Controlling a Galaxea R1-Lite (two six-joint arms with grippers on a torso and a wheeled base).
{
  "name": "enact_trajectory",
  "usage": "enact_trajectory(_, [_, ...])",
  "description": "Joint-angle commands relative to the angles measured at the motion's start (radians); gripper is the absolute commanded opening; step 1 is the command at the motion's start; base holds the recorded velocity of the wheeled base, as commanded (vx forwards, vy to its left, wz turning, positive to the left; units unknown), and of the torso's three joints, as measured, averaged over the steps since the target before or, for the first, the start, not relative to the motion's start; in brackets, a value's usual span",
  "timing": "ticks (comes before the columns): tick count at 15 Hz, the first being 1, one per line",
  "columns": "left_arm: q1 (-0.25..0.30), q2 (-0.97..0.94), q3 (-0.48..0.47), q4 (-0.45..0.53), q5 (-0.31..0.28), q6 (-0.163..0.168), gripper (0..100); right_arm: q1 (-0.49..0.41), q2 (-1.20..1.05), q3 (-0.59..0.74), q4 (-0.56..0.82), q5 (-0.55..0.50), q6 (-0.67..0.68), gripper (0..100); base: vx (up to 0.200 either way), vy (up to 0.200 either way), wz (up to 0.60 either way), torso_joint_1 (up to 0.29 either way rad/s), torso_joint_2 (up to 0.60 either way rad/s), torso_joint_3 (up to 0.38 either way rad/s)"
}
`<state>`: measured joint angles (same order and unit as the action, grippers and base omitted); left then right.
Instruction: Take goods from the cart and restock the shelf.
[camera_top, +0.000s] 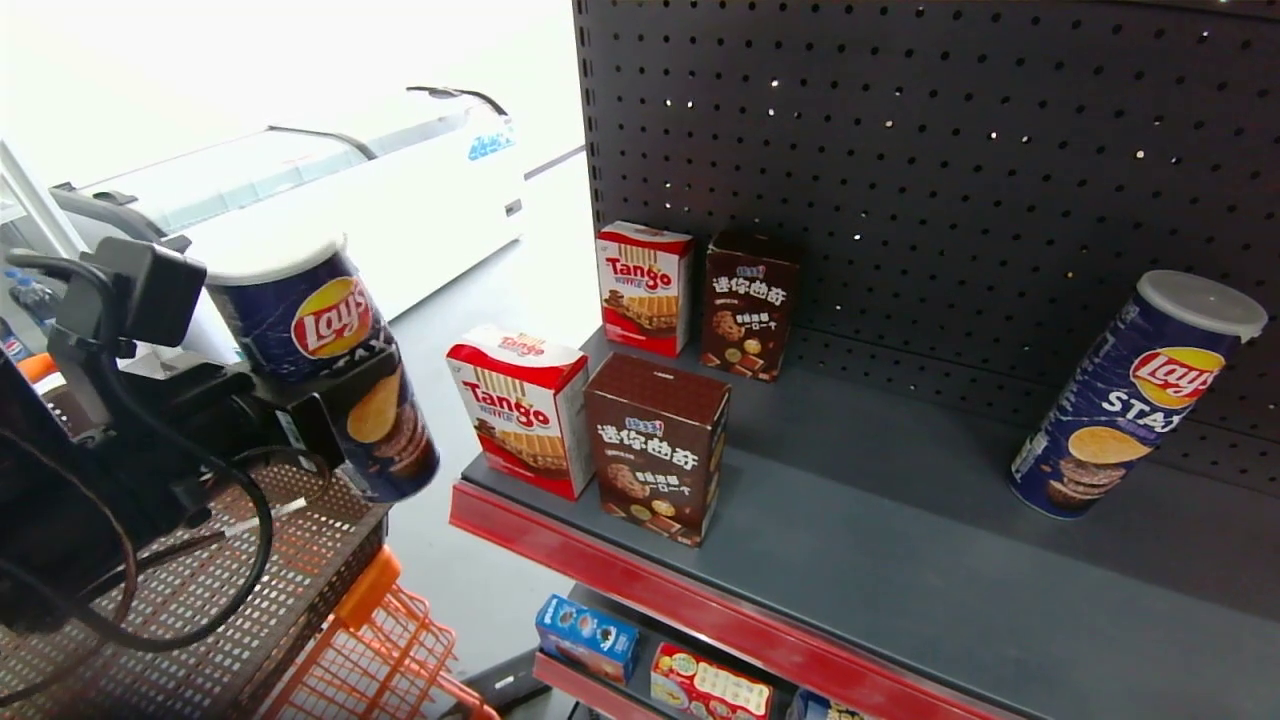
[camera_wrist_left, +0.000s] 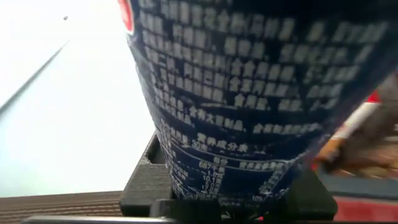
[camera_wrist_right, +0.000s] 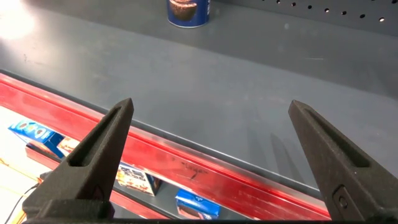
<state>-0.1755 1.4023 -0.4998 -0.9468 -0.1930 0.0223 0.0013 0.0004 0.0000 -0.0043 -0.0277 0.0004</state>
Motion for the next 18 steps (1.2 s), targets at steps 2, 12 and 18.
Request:
enact_trajectory(2, [-0.071, -0.138, -0.002, 0.161, -0.074, -0.032, 0, 0.0, 0.0, 0.0, 0.0, 0.0, 0.0, 100, 0.0, 0.0, 0.0, 0.0, 0.0, 0.0])
enact_trajectory(12, [-0.179, -0.154, 0.007, 0.204, -0.155, -0.007, 0, 0.0, 0.0, 0.0, 0.0, 0.0, 0.0, 100, 0.0, 0.0, 0.0, 0.0, 0.0, 0.0])
enact_trajectory(18, [-0.275, -0.198, 0.063, 0.195, -0.284, -0.005, 0, 0.0, 0.0, 0.0, 0.001, 0.008, -0.003, 100, 0.0, 0.0, 0.0, 0.0, 0.0, 0.0])
